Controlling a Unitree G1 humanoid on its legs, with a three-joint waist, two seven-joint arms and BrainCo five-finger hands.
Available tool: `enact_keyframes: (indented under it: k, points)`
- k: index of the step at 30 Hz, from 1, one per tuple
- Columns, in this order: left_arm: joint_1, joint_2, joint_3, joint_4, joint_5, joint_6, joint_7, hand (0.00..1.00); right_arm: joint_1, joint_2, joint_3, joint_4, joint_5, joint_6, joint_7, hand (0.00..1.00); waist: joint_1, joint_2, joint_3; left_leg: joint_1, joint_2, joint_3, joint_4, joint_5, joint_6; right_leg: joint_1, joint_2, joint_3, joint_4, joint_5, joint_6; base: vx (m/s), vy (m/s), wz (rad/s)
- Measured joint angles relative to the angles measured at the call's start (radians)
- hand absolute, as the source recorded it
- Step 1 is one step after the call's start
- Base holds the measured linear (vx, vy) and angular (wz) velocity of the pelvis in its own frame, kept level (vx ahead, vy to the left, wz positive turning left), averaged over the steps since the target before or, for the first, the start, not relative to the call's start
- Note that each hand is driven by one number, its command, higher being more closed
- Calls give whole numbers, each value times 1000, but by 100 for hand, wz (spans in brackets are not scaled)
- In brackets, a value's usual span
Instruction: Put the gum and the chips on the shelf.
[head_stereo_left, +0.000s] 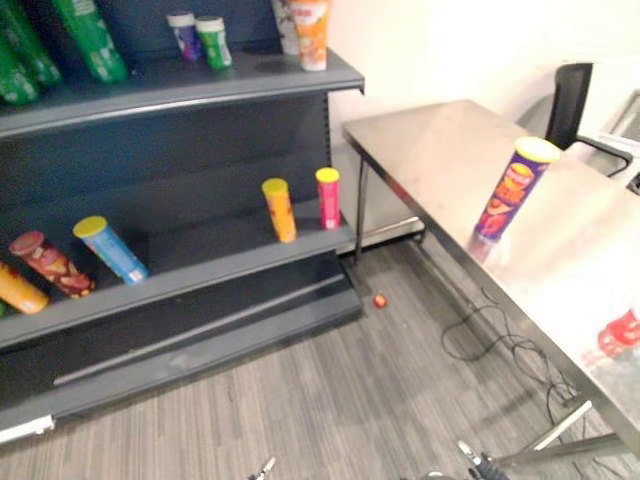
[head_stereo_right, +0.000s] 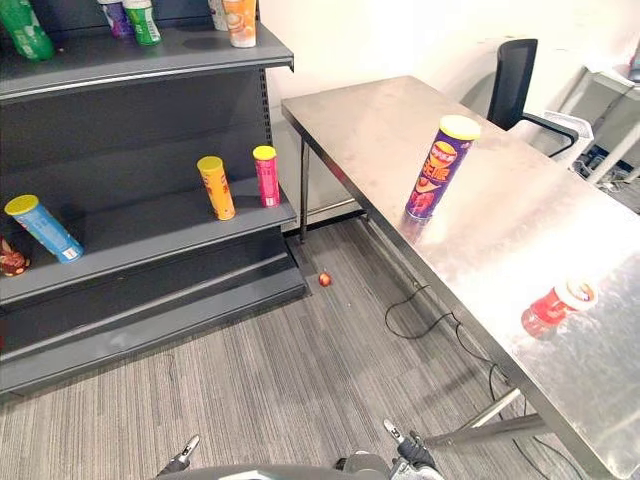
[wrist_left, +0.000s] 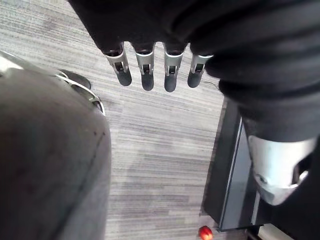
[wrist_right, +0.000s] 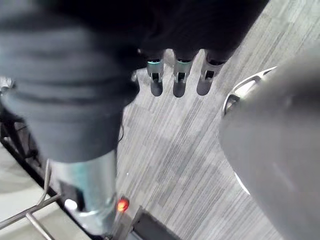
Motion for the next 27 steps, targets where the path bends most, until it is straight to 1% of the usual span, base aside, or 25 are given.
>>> enact_keyframes:
  k: [2,3,4,5,6,7,8,9,10,11,12,13,14,15,16,17,18,19,20,21,22,23,24,26,27]
  points:
    - [1,3,-3,0,0,3,0,0,1,1,-2,0,0,1,0,0,-1,0,2,-7,-1,16,3,1,0,12,14,6,-67,40,6,-83,65,-21]
    - [1,9,-6,0,0,13,0,0,4,3,-3,0,-1,1,0,0,-3,0,3,-14,-1,23,9,1,0,17,19,9,-98,54,10,-84,37,-19]
    - [1,13,-8,-1,0,15,0,0,4,5,-3,0,0,2,0,0,-2,-3,5,-15,-1,32,15,1,0,16,21,13,-108,55,10,-69,-5,-26]
    - [6,24,-18,-3,0,18,2,0,4,12,-3,-1,0,2,-1,0,-3,-11,6,-26,6,49,55,-3,-6,15,26,19,-110,38,0,-55,-45,-42]
    - [15,34,-23,-19,1,20,3,0,5,21,-3,-1,0,2,0,0,-3,-25,8,-63,22,65,157,-13,-22,11,22,23,-105,33,-6,-39,-58,-51]
    - [20,37,-23,-24,0,19,4,0,5,24,-3,-1,1,2,0,0,-2,-30,10,-92,33,70,233,-15,-24,11,24,31,-105,32,-8,-12,-51,-62]
    - [23,35,-23,-31,0,19,5,0,7,25,-10,-1,1,2,0,0,-3,-30,11,-143,67,70,366,-14,-23,12,30,43,-105,29,-13,15,-53,-80]
    - [27,18,-20,-30,-2,20,9,0,11,16,-22,-5,5,1,-1,0,-3,-2,14,-205,130,63,544,-3,-7,17,52,58,-105,29,-14,86,-79,-153]
    - [41,-3,-10,-35,-9,21,20,0,21,4,-49,-12,10,1,-4,0,-1,28,14,-280,196,26,760,115,83,30,105,130,-103,23,-25,157,-87,-180]
    - [43,-5,-4,-41,-26,19,22,0,34,4,-49,-19,10,0,-6,0,2,24,13,-332,195,-17,845,254,81,35,106,192,-107,22,-34,229,-25,-181]
    - [43,-9,6,-38,-30,19,23,0,36,3,-50,-26,10,1,-11,0,10,5,14,-362,181,-49,880,212,74,39,103,240,-106,19,-41,269,13,-144]
    - [43,-15,19,-38,-34,19,25,0,49,-2,-60,-25,10,2,-25,0,16,12,15,-382,153,-66,870,99,73,39,98,296,-108,23,-51,555,191,-271]
    - [51,-31,29,-62,-44,11,26,0,65,-1,-90,-17,11,18,-42,0,23,14,16,-392,102,-117,497,-11,58,74,70,457,-130,33,-22,555,255,-264]
    - [50,-36,46,-62,-44,11,26,0,65,-1,-90,-16,11,18,-42,0,23,16,15,-376,95,-138,365,18,60,80,68,481,-131,29,-7,527,362,-227]
    - [49,-42,53,-62,-44,11,26,0,68,-2,-91,-19,11,18,-42,0,21,22,11,-368,90,-159,282,67,66,83,68,484,-131,26,4,253,327,-64]
    - [47,-48,60,-59,-45,8,27,0,78,-4,-95,-22,11,19,-42,0,23,35,2,-344,82,-189,210,100,34,86,67,486,-133,20,26,238,349,-34]
    - [42,-38,62,-58,-45,8,25,0,78,0,-100,-23,10,18,-42,0,21,24,-7,-326,57,-209,186,89,13,88,45,471,-145,25,43,171,290,-29]
    - [39,-32,62,-58,-47,8,25,0,78,7,-101,-24,9,19,-41,0,22,6,-6,-324,39,-214,187,87,10,86,31,472,-148,25,43,115,268,-29]
    - [28,-23,75,-60,-46,2,25,0,76,25,-112,-20,9,18,-41,0,24,-8,-8,-322,2,-241,193,79,0,84,2,484,-157,26,45,82,230,-46]
    - [31,-21,76,-59,-41,2,28,0,73,33,-123,-21,9,16,-41,0,23,-16,-13,-292,-1,-203,172,63,-8,86,-15,494,-150,25,46,86,284,-85]
    - [32,-22,68,-58,-23,-1,33,0,67,33,-129,-24,9,16,-41,0,23,-12,-15,-236,-7,-137,125,37,6,86,-27,516,-141,29,56,46,232,-92]
    - [36,-16,59,-54,-18,-1,34,0,65,37,-130,-23,9,16,-41,0,23,-12,-18,-219,-16,-111,115,37,7,85,-37,528,-144,36,67,1,217,-119]
    - [43,-10,51,-48,8,-2,36,0,67,37,-132,-20,8,16,-41,0,23,-14,-38,-198,-30,-70,101,30,14,70,-50,537,-147,49,86,-22,165,-111]
    - [40,2,44,-17,44,-1,39,0,71,40,-174,-2,8,19,-42,0,16,-16,-62,-185,-55,-44,88,17,20,53,-67,562,-167,66,110,-25,137,-85]
    - [40,5,38,-16,51,-2,40,0,76,41,-183,-2,8,19,-42,0,12,-17,-65,-183,-58,-38,87,16,20,49,-69,567,-169,68,111,-45,79,-34]
